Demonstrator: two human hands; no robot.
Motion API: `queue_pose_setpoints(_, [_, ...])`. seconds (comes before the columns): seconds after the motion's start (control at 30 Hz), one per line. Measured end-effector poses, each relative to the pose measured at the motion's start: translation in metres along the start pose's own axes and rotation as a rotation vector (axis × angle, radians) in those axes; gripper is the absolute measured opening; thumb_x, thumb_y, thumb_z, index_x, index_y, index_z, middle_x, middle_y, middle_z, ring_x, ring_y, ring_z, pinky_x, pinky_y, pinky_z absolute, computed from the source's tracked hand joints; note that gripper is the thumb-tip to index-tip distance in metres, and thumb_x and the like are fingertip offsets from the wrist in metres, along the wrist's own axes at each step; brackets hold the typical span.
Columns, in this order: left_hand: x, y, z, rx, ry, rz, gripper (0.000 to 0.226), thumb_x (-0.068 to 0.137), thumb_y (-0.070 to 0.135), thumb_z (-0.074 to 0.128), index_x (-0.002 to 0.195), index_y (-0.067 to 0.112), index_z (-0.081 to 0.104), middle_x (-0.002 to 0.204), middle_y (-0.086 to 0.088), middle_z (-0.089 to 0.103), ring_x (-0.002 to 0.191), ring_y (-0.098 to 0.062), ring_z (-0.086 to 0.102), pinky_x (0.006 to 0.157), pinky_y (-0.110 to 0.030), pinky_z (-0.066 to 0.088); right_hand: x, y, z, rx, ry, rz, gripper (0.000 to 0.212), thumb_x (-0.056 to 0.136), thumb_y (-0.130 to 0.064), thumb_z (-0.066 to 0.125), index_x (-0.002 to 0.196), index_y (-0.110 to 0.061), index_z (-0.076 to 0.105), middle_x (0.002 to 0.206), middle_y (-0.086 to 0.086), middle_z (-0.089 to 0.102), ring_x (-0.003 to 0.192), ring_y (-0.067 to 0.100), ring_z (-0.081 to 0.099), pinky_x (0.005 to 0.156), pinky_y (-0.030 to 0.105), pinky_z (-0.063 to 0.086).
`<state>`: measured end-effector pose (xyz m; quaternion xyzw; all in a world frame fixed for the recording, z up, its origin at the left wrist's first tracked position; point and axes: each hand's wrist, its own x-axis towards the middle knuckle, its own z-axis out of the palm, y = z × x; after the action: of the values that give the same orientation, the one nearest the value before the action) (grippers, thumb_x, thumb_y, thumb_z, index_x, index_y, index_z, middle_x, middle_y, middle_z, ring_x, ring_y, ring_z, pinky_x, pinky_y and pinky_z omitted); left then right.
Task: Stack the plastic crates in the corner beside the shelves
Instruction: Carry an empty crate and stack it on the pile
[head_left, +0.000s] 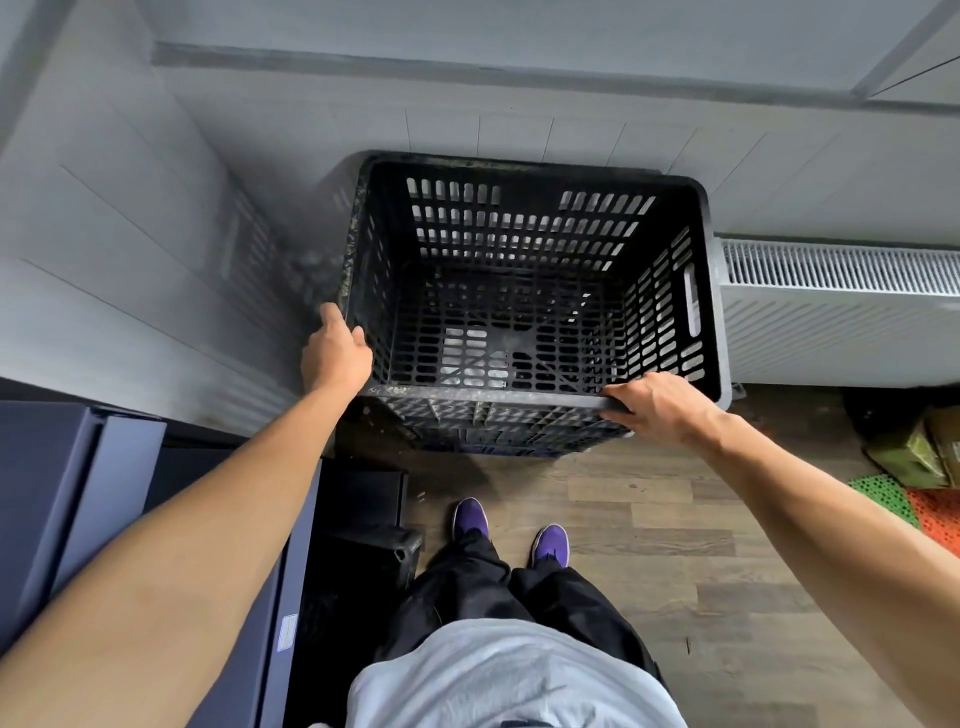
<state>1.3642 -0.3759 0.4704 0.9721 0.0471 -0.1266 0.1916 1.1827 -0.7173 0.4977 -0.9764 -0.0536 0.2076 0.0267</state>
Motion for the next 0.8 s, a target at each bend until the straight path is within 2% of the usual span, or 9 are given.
queue_pose_setpoints(0.17, [-0.006, 0.000, 0.002, -0.023, 0.030, -0.004, 0.022, 0.104, 0.021, 0.040, 0.117, 0.004, 0.038, 0.099, -0.022, 0.062, 0.079, -0.036, 0.056, 0.057, -0.042, 0.041, -0.006, 0.006, 0.002, -0.001, 0.040, -0.013, 0.030, 0.097, -0.044, 0.051, 0.111, -0.019, 0.060, 0.085, 0.005, 0.071, 0.076, 0.027, 0.068, 0.066, 0.036, 0.052])
queue_pose_setpoints(0.47, [-0.003, -0.005, 0.010, -0.075, 0.070, -0.034, 0.024, 0.104, 0.026, 0.039, 0.114, 0.004, 0.040, 0.099, -0.022, 0.062, 0.086, -0.042, 0.061, 0.060, -0.046, 0.048, -0.004, 0.011, 0.005, -0.015, 0.097, -0.032, 0.024, 0.097, -0.039, 0.053, 0.108, -0.019, 0.060, 0.081, 0.004, 0.070, 0.070, 0.026, 0.066, 0.063, 0.036, 0.052])
queue_pose_setpoints(0.57, [-0.002, -0.006, 0.013, -0.049, 0.073, -0.030, 0.027, 0.104, 0.028, 0.036, 0.117, 0.005, 0.037, 0.102, -0.022, 0.062, 0.085, -0.041, 0.061, 0.063, -0.049, 0.051, -0.002, 0.013, 0.008, 0.035, 0.028, 0.037, 0.030, 0.093, -0.048, 0.057, 0.110, -0.024, 0.063, 0.084, 0.001, 0.070, 0.075, 0.023, 0.066, 0.064, 0.032, 0.049])
queue_pose_setpoints(0.63, [-0.004, -0.004, 0.014, -0.002, 0.081, -0.033, 0.030, 0.103, 0.029, 0.036, 0.123, 0.006, 0.035, 0.112, -0.021, 0.059, 0.089, -0.041, 0.060, 0.064, -0.047, 0.050, 0.000, 0.018, 0.009, 0.105, -0.064, 0.076, 0.037, 0.088, -0.054, 0.061, 0.112, -0.026, 0.064, 0.087, 0.000, 0.071, 0.077, 0.021, 0.065, 0.066, 0.031, 0.050])
queue_pose_setpoints(0.7, [-0.008, -0.002, 0.016, 0.036, 0.107, -0.006, 0.044, 0.100, 0.029, 0.043, 0.135, 0.006, 0.030, 0.130, -0.022, 0.049, 0.104, -0.042, 0.057, 0.073, -0.048, 0.049, -0.001, 0.026, 0.009, 0.152, -0.117, 0.105, 0.039, 0.085, -0.054, 0.065, 0.112, -0.026, 0.064, 0.089, 0.000, 0.071, 0.075, 0.018, 0.061, 0.067, 0.030, 0.049])
queue_pose_setpoints(0.73, [-0.010, -0.001, 0.018, 0.074, 0.132, 0.023, 0.055, 0.097, 0.029, 0.049, 0.141, 0.005, 0.026, 0.137, -0.023, 0.042, 0.115, -0.043, 0.051, 0.084, -0.051, 0.048, -0.003, 0.031, 0.008, 0.155, -0.129, 0.120, 0.039, 0.085, -0.053, 0.066, 0.112, -0.025, 0.065, 0.090, 0.000, 0.071, 0.075, 0.017, 0.061, 0.067, 0.030, 0.049])
queue_pose_setpoints(0.8, [-0.018, 0.004, 0.024, 0.184, 0.198, 0.111, 0.069, 0.090, 0.029, 0.056, 0.145, 0.001, 0.023, 0.147, -0.027, 0.032, 0.132, -0.043, 0.036, 0.108, -0.055, 0.033, -0.008, 0.040, 0.009, 0.150, -0.145, 0.148, 0.037, 0.084, -0.053, 0.066, 0.109, -0.025, 0.066, 0.090, 0.000, 0.070, 0.076, 0.018, 0.061, 0.066, 0.029, 0.047])
